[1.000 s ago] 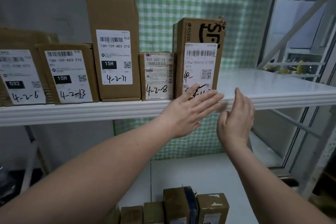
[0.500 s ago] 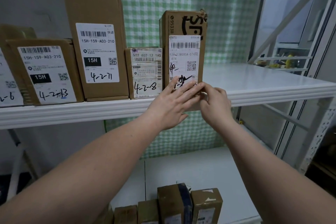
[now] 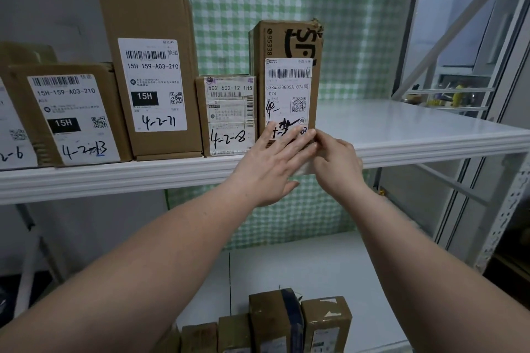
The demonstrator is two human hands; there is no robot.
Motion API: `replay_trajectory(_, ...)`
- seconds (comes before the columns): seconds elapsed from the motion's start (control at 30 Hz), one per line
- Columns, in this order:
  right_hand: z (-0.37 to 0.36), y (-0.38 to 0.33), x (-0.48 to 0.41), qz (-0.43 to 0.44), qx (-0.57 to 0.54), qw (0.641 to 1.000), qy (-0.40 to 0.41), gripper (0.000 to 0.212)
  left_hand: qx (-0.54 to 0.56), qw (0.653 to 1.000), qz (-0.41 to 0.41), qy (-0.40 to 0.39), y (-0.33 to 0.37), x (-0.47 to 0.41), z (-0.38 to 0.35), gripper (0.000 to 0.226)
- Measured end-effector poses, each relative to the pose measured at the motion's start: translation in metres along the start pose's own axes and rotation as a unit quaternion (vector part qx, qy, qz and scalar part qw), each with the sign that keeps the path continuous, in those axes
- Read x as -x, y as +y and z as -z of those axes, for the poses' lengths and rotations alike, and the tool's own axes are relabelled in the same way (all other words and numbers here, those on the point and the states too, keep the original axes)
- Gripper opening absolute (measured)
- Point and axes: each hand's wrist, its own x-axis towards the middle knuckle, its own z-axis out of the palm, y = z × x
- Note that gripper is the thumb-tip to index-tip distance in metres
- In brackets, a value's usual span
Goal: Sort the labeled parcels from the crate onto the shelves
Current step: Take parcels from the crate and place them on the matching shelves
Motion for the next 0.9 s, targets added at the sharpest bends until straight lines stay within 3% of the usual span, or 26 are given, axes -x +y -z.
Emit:
replay_trajectory(0.1, 0.000, 0.000, 0.014, -0.010, -0.054, 0.995, 0.079, 0.046, 0.018, 1.000, 0.005, 0.025, -0.002, 0.012, 0.012, 0.073)
replay_trajectory(0.17, -0.002, -0.003, 0.028, -0.020, -0.117, 0.985, 0.127, 0.038, 0.087, 0.994, 0.037, 0.053, -0.004, 0.024, 0.024, 0.064)
replay_trajectory(0.27, -0.013, -0.010, 0.051, -0.043, -0.172, 0.977, 0.117, 0.027, 0.208, 0.970, 0.101, 0.076, -0.006, 0.053, 0.044, 0.038)
replay_trajectory(0.37, -0.035, -0.017, 0.079, -0.055, -0.221, 0.973, 0.038, 0.020, 0.291, 0.941, 0.169, 0.033, -0.004, 0.096, 0.057, 0.030)
replay_trajectory(0.57, -0.082, -0.029, 0.165, -0.071, -0.259, 0.959, -0.092, 0.020, 0.332, 0.904, 0.266, -0.044, 0.026, 0.210, 0.065, 0.024)
replay_trajectory(0.73, -0.113, -0.034, 0.252, -0.122, -0.231, 0.936, -0.237, 0.015, 0.410, 0.817, 0.382, -0.136, 0.055, 0.329, 0.084, 0.022)
replay_trajectory(0.83, -0.128, -0.050, 0.310, -0.139, -0.201, 0.917, -0.316, 0.023, 0.440, 0.757, 0.454, -0.168, 0.070, 0.406, 0.100, 0.013)
replay_trajectory(0.9, -0.141, -0.068, 0.352, -0.149, -0.185, 0.902, -0.360, 0.026, 0.433, 0.740, 0.486, -0.169, 0.076, 0.461, 0.114, 0.012)
